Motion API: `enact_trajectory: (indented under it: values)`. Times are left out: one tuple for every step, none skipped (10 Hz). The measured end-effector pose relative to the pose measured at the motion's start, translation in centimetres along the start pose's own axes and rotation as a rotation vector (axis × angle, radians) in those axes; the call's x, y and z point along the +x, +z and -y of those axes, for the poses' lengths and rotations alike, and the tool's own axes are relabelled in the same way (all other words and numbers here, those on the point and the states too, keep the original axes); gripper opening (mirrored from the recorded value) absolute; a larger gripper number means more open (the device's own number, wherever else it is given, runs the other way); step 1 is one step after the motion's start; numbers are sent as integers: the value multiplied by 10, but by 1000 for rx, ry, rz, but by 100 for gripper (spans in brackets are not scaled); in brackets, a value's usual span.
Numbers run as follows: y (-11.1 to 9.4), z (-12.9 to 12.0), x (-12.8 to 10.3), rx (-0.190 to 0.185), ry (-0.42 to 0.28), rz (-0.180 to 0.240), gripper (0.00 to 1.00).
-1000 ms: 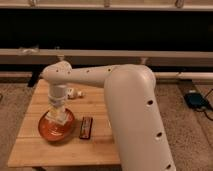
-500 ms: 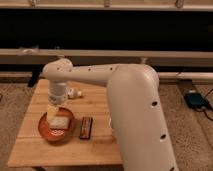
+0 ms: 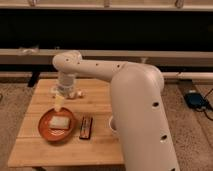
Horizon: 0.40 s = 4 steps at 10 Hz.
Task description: Place the white sponge in the ceramic bowl
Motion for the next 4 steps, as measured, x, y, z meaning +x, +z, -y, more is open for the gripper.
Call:
enact_trajectory:
  values:
    - [-1,5,3,4,11,0,80]
    - [-1,4,1,4,10,2,80]
    - [0,3,0,4,8,2,80]
    - [0,3,0,4,8,3,80]
